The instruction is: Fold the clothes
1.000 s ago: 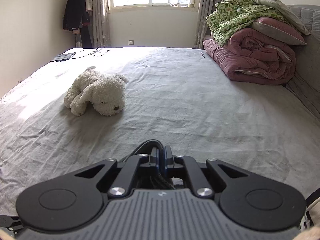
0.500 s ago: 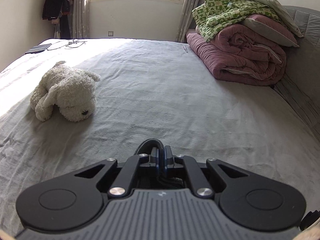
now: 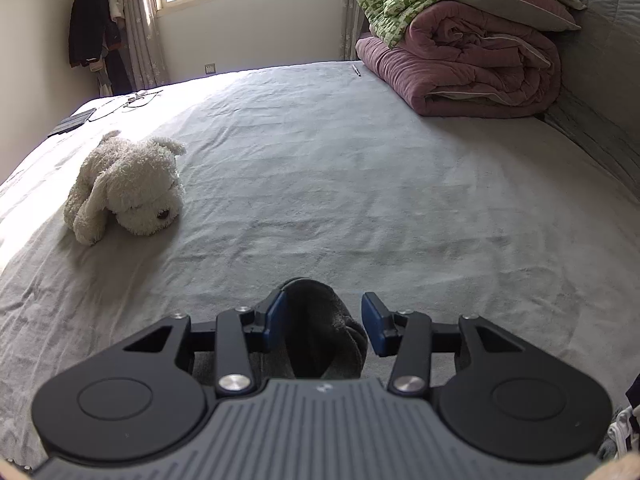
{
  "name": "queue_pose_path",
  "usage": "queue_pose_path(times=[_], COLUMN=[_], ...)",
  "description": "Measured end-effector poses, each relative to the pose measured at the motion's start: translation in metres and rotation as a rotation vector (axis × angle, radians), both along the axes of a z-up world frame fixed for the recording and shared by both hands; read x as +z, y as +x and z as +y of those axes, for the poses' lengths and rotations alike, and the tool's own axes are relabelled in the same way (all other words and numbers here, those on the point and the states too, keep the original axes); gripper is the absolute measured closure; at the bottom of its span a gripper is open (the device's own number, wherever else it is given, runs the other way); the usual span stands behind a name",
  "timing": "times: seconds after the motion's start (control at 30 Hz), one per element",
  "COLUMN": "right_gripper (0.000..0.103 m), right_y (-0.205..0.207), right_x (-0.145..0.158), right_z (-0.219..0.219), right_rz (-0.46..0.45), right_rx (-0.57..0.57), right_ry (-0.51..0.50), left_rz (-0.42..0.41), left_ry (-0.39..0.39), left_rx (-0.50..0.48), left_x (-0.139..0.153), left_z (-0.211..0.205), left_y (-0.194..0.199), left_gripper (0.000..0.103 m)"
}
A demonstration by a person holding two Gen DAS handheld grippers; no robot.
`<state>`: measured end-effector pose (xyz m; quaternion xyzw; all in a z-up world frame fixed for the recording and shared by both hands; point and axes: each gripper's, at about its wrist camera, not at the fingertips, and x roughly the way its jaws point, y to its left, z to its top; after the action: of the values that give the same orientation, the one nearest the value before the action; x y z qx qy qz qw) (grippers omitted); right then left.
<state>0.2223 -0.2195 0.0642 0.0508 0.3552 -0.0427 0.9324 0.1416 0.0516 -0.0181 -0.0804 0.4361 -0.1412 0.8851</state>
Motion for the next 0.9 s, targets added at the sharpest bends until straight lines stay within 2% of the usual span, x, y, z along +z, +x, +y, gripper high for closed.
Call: queue_pose_path(times=[0.2,0.43,0.57,0.7,0.8,0.9], right_gripper=[0.05,0.05,0.049,0.049,0.049,0.049], right_y=[-0.043,-0.082,-0.109,-0.126,-0.138,-0.14], right_x=[-0.002,-0.027,-0.043,-0.063,-0.081,-0.091], right_z=[-0.022,-0.038,-0.05,-0.051,-0.047,-0.034], right_rz=[-0.02,0.028,0.023,0.026,0.061,0.152], right_rx=[-0.029,-0.073,-0.134,-0.137,-0.146,-0.099], right_ry=[0.132,0.182,0.287,0.397,0.455,0.514], left_rz=[-0.047,-0.134,-0.161,-0.181,-0.206,-0.235], left_ry=[-0.037,0.019,-0.006,-0.02,-0.015,-0.046], left_rx=[0.1,0.138,0.16,0.17,0.176,0.164], left_x=[-0.003,-0.011,-0.018,-0.021,-0.02,-0.018], left_z=[0.006,-0.003,-0.002,-0.003,-0.008,-0.013], left_y=[0.009,0.013,0.014,0.011,0.007,0.004], left_gripper=[0.041,0.042,0.042,0.045,0.048,0.049])
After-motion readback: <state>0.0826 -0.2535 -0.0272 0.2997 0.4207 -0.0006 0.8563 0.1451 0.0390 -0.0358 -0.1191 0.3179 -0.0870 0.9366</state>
